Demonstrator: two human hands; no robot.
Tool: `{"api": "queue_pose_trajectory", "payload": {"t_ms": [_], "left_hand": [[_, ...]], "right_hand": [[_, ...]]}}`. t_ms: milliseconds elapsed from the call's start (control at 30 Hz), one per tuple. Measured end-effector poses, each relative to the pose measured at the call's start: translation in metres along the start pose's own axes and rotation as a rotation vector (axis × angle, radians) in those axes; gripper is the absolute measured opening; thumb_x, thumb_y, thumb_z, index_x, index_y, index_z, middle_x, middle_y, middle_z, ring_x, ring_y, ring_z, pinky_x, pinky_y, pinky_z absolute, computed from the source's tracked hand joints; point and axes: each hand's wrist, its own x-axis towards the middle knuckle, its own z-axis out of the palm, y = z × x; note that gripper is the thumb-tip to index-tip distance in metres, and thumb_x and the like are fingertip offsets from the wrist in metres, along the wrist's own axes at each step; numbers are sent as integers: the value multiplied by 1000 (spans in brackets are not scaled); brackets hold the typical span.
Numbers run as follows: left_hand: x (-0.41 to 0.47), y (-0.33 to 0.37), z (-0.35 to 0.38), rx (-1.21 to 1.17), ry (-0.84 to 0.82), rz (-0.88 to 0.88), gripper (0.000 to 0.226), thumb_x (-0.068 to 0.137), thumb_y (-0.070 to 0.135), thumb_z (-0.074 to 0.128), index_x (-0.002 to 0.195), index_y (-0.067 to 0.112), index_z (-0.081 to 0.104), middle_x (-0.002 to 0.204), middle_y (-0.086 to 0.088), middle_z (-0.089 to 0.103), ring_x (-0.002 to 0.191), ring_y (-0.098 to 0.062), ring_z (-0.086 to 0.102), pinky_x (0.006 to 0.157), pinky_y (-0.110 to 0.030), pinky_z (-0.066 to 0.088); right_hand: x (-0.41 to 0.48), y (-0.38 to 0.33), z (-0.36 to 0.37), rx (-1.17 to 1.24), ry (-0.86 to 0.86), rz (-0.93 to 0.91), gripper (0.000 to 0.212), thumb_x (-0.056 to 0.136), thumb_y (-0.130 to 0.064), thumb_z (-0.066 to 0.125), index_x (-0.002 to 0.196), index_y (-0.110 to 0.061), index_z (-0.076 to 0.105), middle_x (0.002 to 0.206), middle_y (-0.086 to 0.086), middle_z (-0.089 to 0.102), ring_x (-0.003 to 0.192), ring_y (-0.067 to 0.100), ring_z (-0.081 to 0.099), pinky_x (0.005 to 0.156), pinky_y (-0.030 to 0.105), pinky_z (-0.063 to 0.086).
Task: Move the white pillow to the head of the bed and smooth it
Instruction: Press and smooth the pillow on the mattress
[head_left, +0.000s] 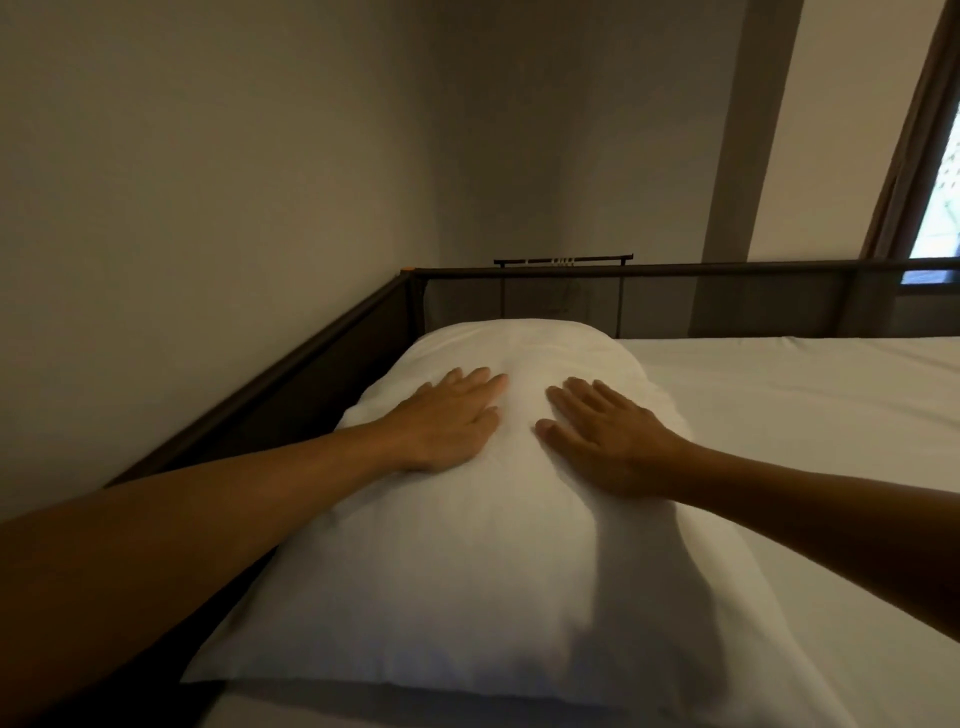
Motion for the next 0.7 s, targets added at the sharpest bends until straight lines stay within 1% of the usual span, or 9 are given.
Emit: {"api": "queue_pose_trajectory", "payload": {"t_ms": [100,200,267,333,400,467,533,600,700], "left_hand": [[-6,-11,2,-17,1,-33,58,98,47,16,152,31,2,163,5,0,149,-18,-2,119,-41,2],[-15,-31,0,-60,-5,-135,57,99,43,17,153,27,5,163,2,1,149,-18,1,119,-41,4],[-21,-44,-4,-102,-22,-203,57,100,41,18,153,23,6,163,-1,2,149,-19,3,119,-36,3],[-26,-52,-11,-115,-32,-266,58,100,42,17,153,21,7,163,-3,3,149,-23,6,116,-35,5],[-30,-54,-19,-106,-17,-308,59,100,43,17,154,22,6,163,-4,2,148,-29,5,117,-40,7],[-33,-48,-25,-74,27,-283,60,99,43,19,153,23,3,163,-4,-1,148,-30,0,117,-43,7],[-37,-35,-27,-58,63,-189,62,98,47,21,153,25,1,163,0,-4,148,-25,-5,117,-40,4],[-43,-19,-21,-58,45,-78,64,97,53,21,152,30,0,162,5,-5,148,-19,-7,115,-34,-1],[-51,1,-3,-24,-24,21,67,92,62,18,151,36,-2,162,8,-5,148,-17,-6,115,-35,-1]], "right_hand": [[-8,11,-1,2,-34,40,99,65,-84,-2,151,-36,4,162,-2,-1,148,24,-2,116,47,4],[-16,37,-8,69,-128,175,89,77,-77,9,152,-30,4,162,1,1,148,23,2,116,46,5],[-23,53,-14,122,-210,283,84,83,-72,14,153,-25,3,162,3,3,147,25,8,116,43,7],[-31,60,-23,190,-278,386,91,80,-74,13,153,-20,4,162,5,10,145,29,16,115,44,12],[-37,59,-32,204,-260,430,103,69,-78,11,152,-16,7,161,7,14,144,32,21,114,47,16],[-41,48,-40,139,-182,415,108,63,-79,10,153,-20,6,162,7,8,145,33,18,114,49,17],[-42,31,-44,74,-113,330,106,64,-82,9,153,-25,2,162,5,0,146,32,10,114,49,13],[-44,10,-41,45,-94,209,105,63,-86,10,151,-31,-2,162,1,-6,147,29,0,115,49,7],[-49,-14,-29,15,-118,83,107,58,-91,10,149,-38,-7,161,-5,-13,146,28,-10,114,53,4]]}}
